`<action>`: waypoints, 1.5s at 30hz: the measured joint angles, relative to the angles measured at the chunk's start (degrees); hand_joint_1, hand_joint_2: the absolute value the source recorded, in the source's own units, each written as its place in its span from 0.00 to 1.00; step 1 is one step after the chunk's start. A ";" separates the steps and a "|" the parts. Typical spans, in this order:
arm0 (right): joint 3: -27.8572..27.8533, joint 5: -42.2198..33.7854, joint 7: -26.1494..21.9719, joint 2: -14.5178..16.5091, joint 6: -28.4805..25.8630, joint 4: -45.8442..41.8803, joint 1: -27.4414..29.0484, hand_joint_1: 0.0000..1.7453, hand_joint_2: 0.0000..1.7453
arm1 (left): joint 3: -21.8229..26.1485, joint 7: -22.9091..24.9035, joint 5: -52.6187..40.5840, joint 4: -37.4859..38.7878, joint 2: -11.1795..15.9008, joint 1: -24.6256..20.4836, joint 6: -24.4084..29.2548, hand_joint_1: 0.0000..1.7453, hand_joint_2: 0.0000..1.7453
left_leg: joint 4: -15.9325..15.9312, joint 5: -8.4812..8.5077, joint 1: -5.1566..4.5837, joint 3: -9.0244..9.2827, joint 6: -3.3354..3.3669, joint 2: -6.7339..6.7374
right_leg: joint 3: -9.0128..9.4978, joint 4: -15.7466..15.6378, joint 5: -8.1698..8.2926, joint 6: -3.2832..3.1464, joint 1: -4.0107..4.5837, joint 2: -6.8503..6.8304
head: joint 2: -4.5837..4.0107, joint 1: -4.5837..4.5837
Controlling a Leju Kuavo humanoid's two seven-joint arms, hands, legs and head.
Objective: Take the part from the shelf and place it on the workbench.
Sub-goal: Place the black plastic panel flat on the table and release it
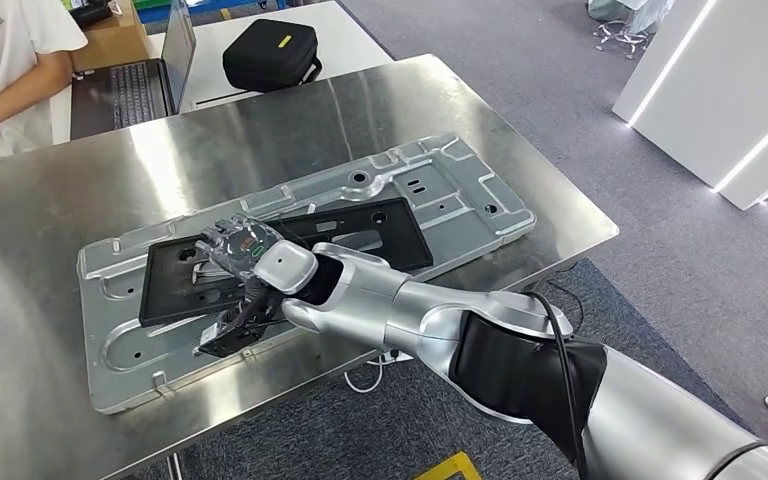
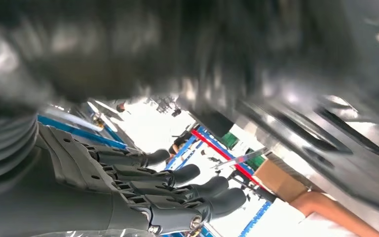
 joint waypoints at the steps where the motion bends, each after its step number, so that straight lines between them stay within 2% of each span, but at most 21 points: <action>1: 0.00 -0.04 -0.03 -0.01 0.03 0.09 -0.04 0.00 0.00 | 0.03 -0.07 -0.02 -0.01 0.00 0.00 -0.03 0.00 0.00 | -0.08 0.07 0.01 -0.01 0.20 0.04 | -1.36 3.04 -1.70 0.30 -0.15 -0.03 | -0.01 0.00; 3: 0.00 -0.15 -0.08 -0.02 0.16 0.28 0.09 0.00 0.00 | 0.07 -0.23 -0.07 -0.01 0.00 0.02 -0.09 0.00 0.00 | -0.09 0.11 -0.06 -0.13 0.37 0.07 | -4.74 10.17 -4.69 0.69 -0.37 -0.05 | -0.01 0.00; 5: 0.00 -0.32 -0.12 -0.04 0.31 0.48 0.25 0.00 0.00 | 0.13 -0.37 -0.08 -0.01 0.00 0.06 -0.19 0.00 0.00 | -0.07 0.12 -0.10 -0.15 0.37 0.06 | -5.62 11.97 -4.21 0.70 -0.44 -0.06 | -0.01 0.01; 7: 0.00 -0.45 -0.16 -0.06 0.40 0.58 0.14 0.00 0.00 | 0.25 -0.40 -0.08 -0.01 0.00 0.06 -0.32 0.00 0.00 | -0.05 0.13 -0.15 -0.02 0.35 0.01 | -2.41 5.63 -0.46 0.18 -0.35 -0.06 | -0.01 0.01; 9: 0.00 -0.51 -0.20 -0.05 0.55 0.59 -0.14 0.00 0.00 | 0.43 -0.40 -0.08 0.00 -0.10 0.05 -0.43 0.00 0.00 | -0.03 0.29 -0.26 -0.04 0.09 0.00 | 1.02 -1.28 2.06 -0.57 0.07 -0.03 | -0.01 0.00; 13: 0.00 -0.66 -0.27 -0.24 0.88 0.58 -0.34 0.00 0.00 | 0.85 -0.42 -0.08 0.01 -0.21 0.14 -0.77 0.00 0.00 | -0.25 0.71 -0.24 -0.37 -0.98 0.05 | 1.75 -4.13 3.06 -1.43 0.35 -0.08 | 0.01 -0.01; 15: 0.00 -0.74 -0.31 -0.32 0.90 0.57 -0.42 0.00 0.00 | 0.96 -0.43 -0.11 0.01 -0.23 0.19 -0.86 0.00 0.00 | 1.78 -1.44 -0.31 -1.22 -1.38 0.06 | 1.72 -5.19 4.00 -2.15 -0.01 -0.24 | 0.01 -0.02; 18: 0.00 -0.78 -0.39 -0.40 0.91 0.58 -0.37 0.00 0.00 | 1.02 -0.42 -0.14 0.01 -0.15 0.16 -0.86 0.00 0.00 | 11.50 -7.71 -0.27 -4.49 -1.84 0.06 | 0.75 -5.35 4.90 -2.62 -0.03 -0.36 | -0.01 -0.02; 20: 0.00 -0.79 -0.42 -0.55 0.92 0.59 -0.22 0.00 0.00 | 1.05 -0.41 -0.17 0.01 -0.14 0.20 -0.86 0.00 0.00 | 14.23 -8.63 -0.20 -4.64 -2.12 0.09 | -0.31 -4.77 5.27 -2.50 -0.04 -0.37 | -0.01 -0.02; 21: 0.00 -0.81 -0.42 -0.64 0.91 0.59 -0.20 0.00 0.00 | 1.05 -0.40 -0.20 0.01 -0.15 0.20 -0.86 0.00 0.00 | 12.38 -7.63 -0.13 -3.15 -2.22 0.12 | -0.87 -4.37 5.44 -2.36 -0.09 -0.36 | -0.01 -0.02; 24: 0.00 -0.97 -0.41 -0.98 0.90 0.58 -0.27 0.00 0.00 | 1.05 -0.40 -0.28 0.00 -0.19 0.01 -0.80 0.00 0.00 | 2.29 -4.51 -0.11 2.89 -2.05 0.01 | -2.31 -3.04 5.90 -1.69 -0.10 -0.32 | 0.00 -0.02; 28: 0.00 -1.31 -0.65 -1.46 0.95 0.55 -0.34 0.00 0.00 | 1.06 -0.36 -0.63 0.00 -0.41 0.03 -0.78 0.00 0.00 | 0.49 -3.08 -0.33 3.03 -0.45 -0.10 | -2.96 -3.04 7.13 -0.26 0.12 -0.12 | 0.00 -0.01; 30: 0.00 -1.43 -0.77 -1.89 1.03 0.55 -0.40 0.00 0.00 | 1.06 -0.35 -0.75 0.01 -0.62 -0.07 -0.78 0.00 0.00 | 0.18 -1.83 -0.15 2.20 0.46 0.09 | -3.82 -1.53 5.09 0.42 -0.07 -0.01 | -0.01 0.02; 33: 0.00 -1.48 -0.78 -2.34 1.08 0.56 -0.47 0.00 0.00 | 1.08 -0.35 -0.78 0.01 -0.71 -0.11 -0.76 0.00 0.00 | 0.07 -0.11 -0.20 0.17 1.08 0.27 | -6.39 7.92 -2.81 1.20 -0.39 -0.03 | 0.00 0.01; 34: 0.00 -1.48 -0.78 -2.44 1.10 0.56 -0.44 0.00 0.00 | 1.08 -0.35 -0.78 0.01 -0.72 -0.10 -0.75 0.00 0.00 | 0.10 0.40 -0.26 -0.57 1.06 0.30 | -6.77 10.97 -4.27 1.30 -0.43 -0.05 | 0.00 0.02; 36: 0.00 -1.49 -0.78 -2.56 1.14 0.56 -0.44 0.00 0.00 | 1.08 -0.36 -0.79 0.01 -0.72 -0.11 -0.76 0.00 0.00 | 0.16 1.41 -0.37 -1.93 0.98 0.33 | -4.93 11.80 -3.65 1.13 -0.39 -0.06 | -0.01 0.01; 38: 0.00 -1.55 -0.78 -2.61 1.13 0.52 -0.70 0.00 0.00 | 1.08 -0.36 -0.83 0.01 -0.84 -0.13 -0.78 0.00 0.00 | 0.19 2.35 -0.49 -2.95 0.81 0.31 | 0.67 4.98 -1.55 0.27 -0.10 0.00 | 0.00 -0.01; 40: 0.00 -1.62 -0.78 -2.62 1.08 0.31 -1.17 0.00 0.00 | 1.09 -0.37 -0.90 0.00 -1.13 -0.15 -0.78 0.00 0.00 | 0.05 3.23 -0.49 -3.39 0.35 0.30 | 5.56 -2.30 -1.31 -0.68 0.41 0.03 | 0.01 -0.01; 41: 0.00 -1.65 -0.78 -2.66 1.07 0.20 -1.42 0.00 0.00 | 1.09 -0.38 -0.94 -0.01 -1.27 -0.15 -0.78 0.00 0.00 | -0.17 3.68 -0.37 -3.40 0.01 0.31 | 6.58 -4.14 -1.56 -1.04 0.68 0.04 | 0.01 0.00; 43: 0.00 -1.72 -0.76 -2.74 1.06 0.08 -1.72 0.00 0.00 | 1.10 -0.38 -1.07 -0.01 -1.37 -0.10 -0.78 0.00 0.00 | -0.85 4.66 -0.27 -3.32 -0.74 0.27 | 6.60 -5.13 -0.61 -1.57 0.83 -0.04 | -0.01 0.01; 45: 0.00 -1.80 -0.76 -2.75 1.06 0.04 -1.86 0.00 0.00 | 1.11 -0.38 -1.17 -0.01 -1.44 -0.01 -0.78 0.00 0.00 | -0.04 3.23 -0.37 -3.95 -1.24 0.19 | 6.17 -6.32 1.00 -2.36 0.43 -0.32 | -0.01 -0.02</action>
